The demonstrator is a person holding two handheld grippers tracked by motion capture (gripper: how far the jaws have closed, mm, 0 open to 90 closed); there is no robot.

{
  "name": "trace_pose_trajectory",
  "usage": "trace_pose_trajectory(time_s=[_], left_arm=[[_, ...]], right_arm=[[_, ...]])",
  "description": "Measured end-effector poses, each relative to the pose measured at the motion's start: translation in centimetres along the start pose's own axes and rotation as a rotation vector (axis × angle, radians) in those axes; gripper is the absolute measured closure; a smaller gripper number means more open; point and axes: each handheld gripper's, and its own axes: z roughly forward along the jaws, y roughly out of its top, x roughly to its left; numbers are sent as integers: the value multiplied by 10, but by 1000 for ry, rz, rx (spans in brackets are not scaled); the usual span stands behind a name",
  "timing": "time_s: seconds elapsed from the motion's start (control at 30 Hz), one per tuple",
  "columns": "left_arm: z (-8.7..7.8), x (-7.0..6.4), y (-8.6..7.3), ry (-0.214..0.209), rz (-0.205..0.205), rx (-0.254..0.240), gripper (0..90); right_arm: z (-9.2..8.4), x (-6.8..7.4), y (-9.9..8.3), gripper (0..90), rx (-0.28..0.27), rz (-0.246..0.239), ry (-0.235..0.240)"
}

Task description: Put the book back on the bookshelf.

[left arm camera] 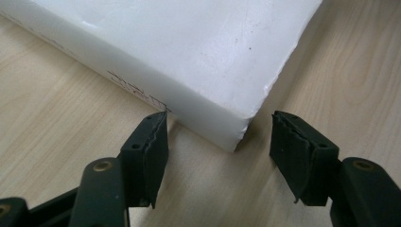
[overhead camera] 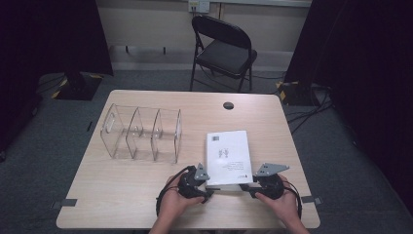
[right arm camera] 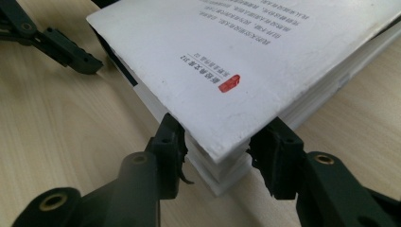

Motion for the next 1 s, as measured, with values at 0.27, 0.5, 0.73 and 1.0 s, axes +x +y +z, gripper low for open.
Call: trace_pose_trajectory(time_s=[0.27,0.5,0.73,1.0], left_arm=[[-15,0,11,28,45,-26,384],[-19,-1,26,28,69,-42,374],[-17,-5,33,32,83,-57,364],[-6,-10,45,65,137,-54,321]], right_arm=[[-1,1,2,573,-1,-5,-5],[2,3,7,588,-5,-4,8],[4,4,12,598,-10,-14,15],[6,3,14,602,-13,-18,26]])
